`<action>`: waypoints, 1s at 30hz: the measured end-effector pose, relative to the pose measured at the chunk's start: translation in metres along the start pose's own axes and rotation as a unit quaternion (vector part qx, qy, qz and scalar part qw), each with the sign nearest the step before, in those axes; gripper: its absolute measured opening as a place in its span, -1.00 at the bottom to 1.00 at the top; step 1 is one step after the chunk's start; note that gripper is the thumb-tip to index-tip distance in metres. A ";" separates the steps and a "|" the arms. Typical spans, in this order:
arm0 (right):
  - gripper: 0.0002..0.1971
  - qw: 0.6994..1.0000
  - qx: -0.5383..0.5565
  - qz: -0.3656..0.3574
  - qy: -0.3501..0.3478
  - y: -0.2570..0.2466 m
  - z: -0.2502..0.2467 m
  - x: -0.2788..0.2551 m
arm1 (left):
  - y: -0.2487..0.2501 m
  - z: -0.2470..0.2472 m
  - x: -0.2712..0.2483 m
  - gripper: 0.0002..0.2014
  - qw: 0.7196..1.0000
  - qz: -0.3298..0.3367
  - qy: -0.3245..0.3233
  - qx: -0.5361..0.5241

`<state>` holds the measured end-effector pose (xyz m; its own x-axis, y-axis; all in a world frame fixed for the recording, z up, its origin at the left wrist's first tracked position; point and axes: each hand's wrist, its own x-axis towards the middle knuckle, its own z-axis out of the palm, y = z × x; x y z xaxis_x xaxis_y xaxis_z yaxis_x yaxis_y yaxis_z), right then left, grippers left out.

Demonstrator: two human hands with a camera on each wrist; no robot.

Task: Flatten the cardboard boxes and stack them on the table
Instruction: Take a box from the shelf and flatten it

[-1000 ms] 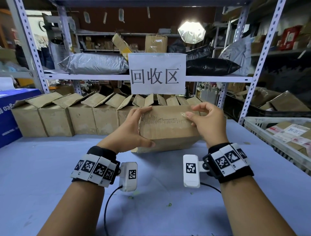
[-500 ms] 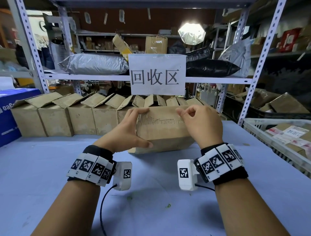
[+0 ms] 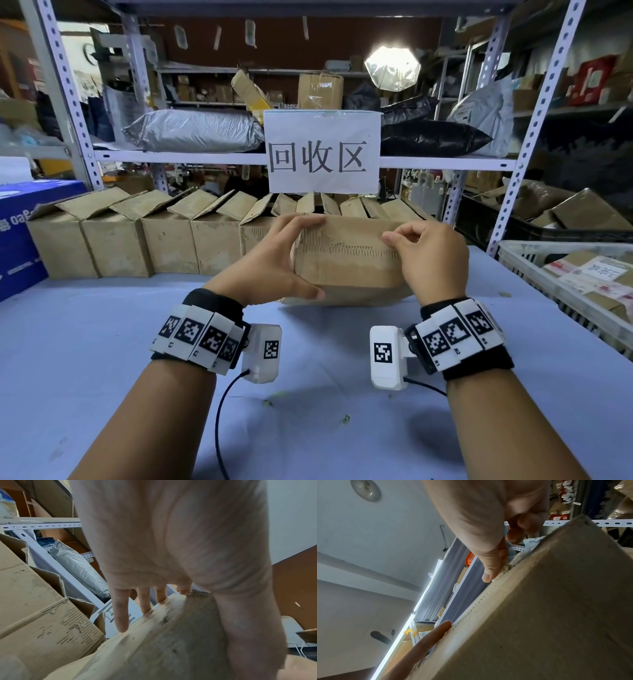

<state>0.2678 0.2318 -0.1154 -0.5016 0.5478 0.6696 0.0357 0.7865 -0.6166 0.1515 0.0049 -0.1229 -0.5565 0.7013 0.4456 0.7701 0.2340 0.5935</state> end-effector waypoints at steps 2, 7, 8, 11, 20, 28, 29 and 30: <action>-0.85 1.000 0.017 0.008 -0.002 0.004 -0.003 0.001 | -0.001 0.000 -0.001 0.06 1.000 -0.001 -0.003 0.002; -0.89 0.999 0.024 0.009 0.022 0.010 -0.007 0.000 | -0.003 -0.001 -0.002 0.08 1.000 -0.002 -0.006 0.000; -0.91 0.999 0.025 0.013 0.026 0.011 -0.006 -0.001 | -0.003 -0.002 -0.001 0.08 1.000 -0.002 -0.006 0.000; -0.83 0.999 0.016 0.018 0.023 0.011 -0.004 -0.001 | -0.002 -0.003 -0.001 0.08 1.000 -0.015 -0.003 -0.007; -0.64 0.998 -0.045 0.025 -0.042 0.015 -0.003 0.009 | -0.001 -0.006 -0.001 0.06 1.000 -0.028 -0.009 0.002; -0.67 0.998 -0.033 0.040 -0.039 0.014 0.003 0.007 | -0.005 -0.006 0.000 0.05 0.998 -0.036 -0.025 0.035; -0.69 0.998 -0.018 0.045 -0.037 0.016 0.004 0.009 | -0.005 -0.006 0.001 0.05 0.998 -0.036 -0.026 0.037; -0.70 0.998 -0.003 0.050 -0.033 0.018 0.003 0.010 | -0.006 -0.006 0.001 0.05 0.998 -0.036 -0.025 0.038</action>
<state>0.2607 0.2500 -0.1212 -0.5517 0.6031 0.5761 0.0926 0.7307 -0.6764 0.1449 0.0002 -0.1224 -0.5960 0.7138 0.3679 0.7515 0.3343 0.5688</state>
